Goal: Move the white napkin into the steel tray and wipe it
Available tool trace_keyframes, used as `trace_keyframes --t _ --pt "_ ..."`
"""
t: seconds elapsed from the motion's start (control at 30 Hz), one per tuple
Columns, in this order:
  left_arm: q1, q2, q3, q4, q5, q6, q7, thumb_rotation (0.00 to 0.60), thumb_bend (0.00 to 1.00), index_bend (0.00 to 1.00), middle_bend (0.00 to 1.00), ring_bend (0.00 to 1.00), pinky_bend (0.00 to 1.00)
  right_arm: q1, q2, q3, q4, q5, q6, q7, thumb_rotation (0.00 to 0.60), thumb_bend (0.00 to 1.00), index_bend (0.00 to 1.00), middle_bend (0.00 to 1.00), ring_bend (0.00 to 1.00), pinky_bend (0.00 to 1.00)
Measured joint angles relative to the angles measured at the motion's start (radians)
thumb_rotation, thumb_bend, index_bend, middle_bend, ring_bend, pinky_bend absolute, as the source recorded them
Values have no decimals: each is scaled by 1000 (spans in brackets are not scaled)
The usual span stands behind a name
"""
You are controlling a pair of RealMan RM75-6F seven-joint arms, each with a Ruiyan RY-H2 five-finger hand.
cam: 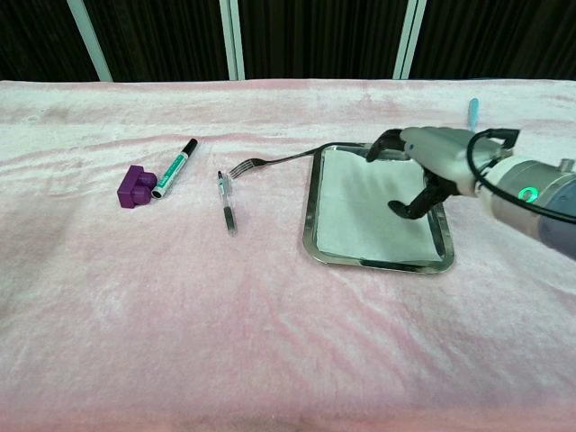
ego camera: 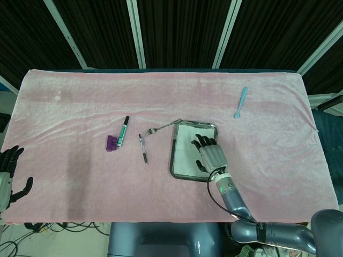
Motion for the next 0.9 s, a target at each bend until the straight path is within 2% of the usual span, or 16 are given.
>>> trace_keyframes --t 0.1,0.23,0.4,0.5,0.7,0.9 --pt "2 0 0 0 4 6 -3 600 407 91 29 0 0 -39 77 -16 -41 -40 24 38 600 288 232 66 102 165" --pt "4 -2 -2 -1 13 19 -3 600 407 91 29 0 0 -125 206 -49 -74 -131 76 159 600 275 229 47 101 165" --pt "6 -6 -3 2 21 30 9 600 407 91 29 0 0 -273 319 -115 -76 -289 215 337 600 270 214 43 102 165" --pt "6 -8 -2 3 20 29 19 600 407 91 29 0 0 -369 349 -163 -62 -372 327 394 600 261 203 38 98 165" --pt "7 -6 -5 2 11 28 23 600 407 91 28 0 0 -548 370 -249 -22 -543 546 432 600 253 185 35 94 165" --pt "7 -3 -5 3 11 27 23 600 407 91 28 0 0 -652 381 -299 -1 -628 615 436 600 241 176 35 94 165"
